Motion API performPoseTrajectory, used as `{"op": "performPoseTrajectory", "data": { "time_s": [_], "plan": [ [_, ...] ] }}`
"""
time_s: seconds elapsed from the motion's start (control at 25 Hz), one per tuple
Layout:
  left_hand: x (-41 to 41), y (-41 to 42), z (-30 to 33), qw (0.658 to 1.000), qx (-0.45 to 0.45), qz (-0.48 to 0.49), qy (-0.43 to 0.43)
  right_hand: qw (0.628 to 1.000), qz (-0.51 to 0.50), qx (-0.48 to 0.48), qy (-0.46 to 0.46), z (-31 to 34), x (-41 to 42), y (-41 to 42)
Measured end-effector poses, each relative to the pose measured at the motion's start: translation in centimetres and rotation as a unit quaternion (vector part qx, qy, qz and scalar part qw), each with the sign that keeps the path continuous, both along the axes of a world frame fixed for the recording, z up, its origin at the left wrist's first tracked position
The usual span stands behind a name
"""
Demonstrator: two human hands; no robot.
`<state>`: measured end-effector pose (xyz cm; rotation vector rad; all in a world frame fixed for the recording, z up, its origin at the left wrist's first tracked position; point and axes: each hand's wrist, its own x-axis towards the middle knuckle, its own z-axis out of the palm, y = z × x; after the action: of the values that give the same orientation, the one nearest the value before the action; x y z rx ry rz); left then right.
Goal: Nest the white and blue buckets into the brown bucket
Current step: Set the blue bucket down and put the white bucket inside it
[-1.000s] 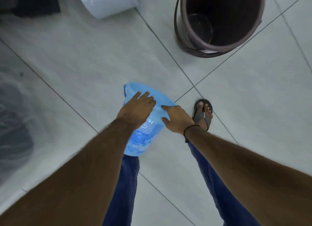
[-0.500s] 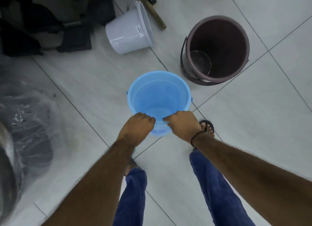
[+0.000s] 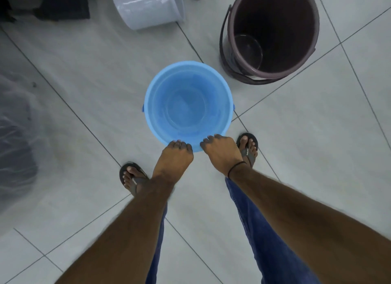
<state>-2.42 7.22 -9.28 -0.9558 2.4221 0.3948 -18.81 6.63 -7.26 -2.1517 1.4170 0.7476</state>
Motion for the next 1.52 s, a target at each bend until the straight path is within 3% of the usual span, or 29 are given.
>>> {"op": "performPoseTrajectory", "data": {
  "time_s": [0.12,0.24,0.4,0.52,0.64,0.84,1.08,1.32,1.4,1.52],
  "plan": [
    [0.4,-1.7,1.6,0.999,0.009,0.023,-0.034,0.998,-0.038,-0.019,-0.045,1.8,-0.5,-0.6],
    [1.1,-5.9,5.8,0.998,-0.001,0.007,-0.068,0.979,-0.188,0.021,-0.081,6.2,-1.2,-3.4],
    [0.3,-14.3,12.4,0.999,-0.008,0.0,-0.053,0.888,-0.425,0.073,-0.163,11.8,-2.7,-9.4],
    [-0.9,-21.9,14.8,0.998,-0.028,-0.026,-0.047,0.816,-0.524,0.062,-0.234,12.9,-2.8,-15.3],
    [-2.0,-29.7,13.6,0.996,-0.053,-0.069,-0.021,0.749,-0.596,0.065,-0.284,11.0,-2.1,-21.8],
    [-2.0,-42.5,4.4,0.986,-0.082,-0.142,0.003,0.695,-0.656,0.038,-0.291,2.0,0.6,-31.5],
    [-1.3,-52.9,-5.4,0.955,-0.083,-0.273,-0.085,0.767,-0.578,-0.011,-0.277,-8.8,5.8,-40.1],
    [-0.5,-53.9,-4.8,0.915,-0.091,-0.367,-0.143,0.809,-0.526,-0.07,-0.251,-10.1,8.4,-40.8],
    [-0.1,-52.8,-2.5,0.921,-0.081,-0.349,-0.151,0.835,-0.488,-0.07,-0.246,-8.3,8.3,-39.8],
    [2.0,-49.1,1.9,0.959,-0.059,-0.253,-0.11,0.887,-0.4,-0.077,-0.218,-3.6,7.0,-38.1]
  ]
}}
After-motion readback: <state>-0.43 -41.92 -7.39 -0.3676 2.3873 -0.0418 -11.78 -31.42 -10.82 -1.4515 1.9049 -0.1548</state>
